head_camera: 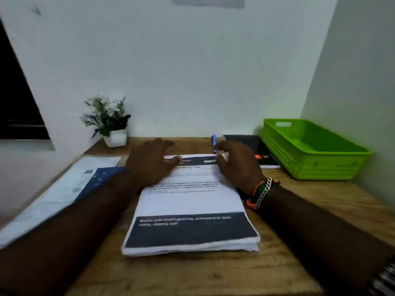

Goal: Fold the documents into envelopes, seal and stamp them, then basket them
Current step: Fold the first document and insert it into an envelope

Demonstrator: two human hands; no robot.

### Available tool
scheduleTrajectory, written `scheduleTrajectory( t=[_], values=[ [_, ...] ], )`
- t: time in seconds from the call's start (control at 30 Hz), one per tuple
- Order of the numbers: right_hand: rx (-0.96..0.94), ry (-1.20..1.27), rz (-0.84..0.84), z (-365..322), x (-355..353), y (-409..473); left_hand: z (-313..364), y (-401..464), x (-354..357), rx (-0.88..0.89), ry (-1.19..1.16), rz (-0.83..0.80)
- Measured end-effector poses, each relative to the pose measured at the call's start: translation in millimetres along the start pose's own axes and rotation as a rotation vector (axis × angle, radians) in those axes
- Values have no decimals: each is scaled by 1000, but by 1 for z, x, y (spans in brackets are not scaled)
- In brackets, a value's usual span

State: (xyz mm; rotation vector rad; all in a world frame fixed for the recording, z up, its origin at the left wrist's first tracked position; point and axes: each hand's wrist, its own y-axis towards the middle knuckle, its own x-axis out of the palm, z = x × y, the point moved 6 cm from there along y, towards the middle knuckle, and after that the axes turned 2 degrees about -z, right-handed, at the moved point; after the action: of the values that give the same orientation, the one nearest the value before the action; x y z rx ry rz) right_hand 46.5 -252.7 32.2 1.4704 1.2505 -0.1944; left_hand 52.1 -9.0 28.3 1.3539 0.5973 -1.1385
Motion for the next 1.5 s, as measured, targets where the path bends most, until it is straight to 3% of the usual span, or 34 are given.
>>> scheduleTrajectory(
  t=[0.23, 0.4, 0.8, 1.23, 1.5],
  values=[
    [115, -81, -25, 2, -25, -29, -15, -16, -14, -119, -244, -154],
    [146, -48, -107, 10, -23, -7, -30, -15, -10, -147, -240, -223],
    [121, -57, -372, 37, 7, 6, -44, 0, 5, -3, -184, -229],
    [30, 4, -329, 37, 8, 7, -36, -7, -6, -49, -184, -135],
    [24, 362, -48, 19, -26, 10, -23, -9, -32, 9, -373, -32]
  ],
)
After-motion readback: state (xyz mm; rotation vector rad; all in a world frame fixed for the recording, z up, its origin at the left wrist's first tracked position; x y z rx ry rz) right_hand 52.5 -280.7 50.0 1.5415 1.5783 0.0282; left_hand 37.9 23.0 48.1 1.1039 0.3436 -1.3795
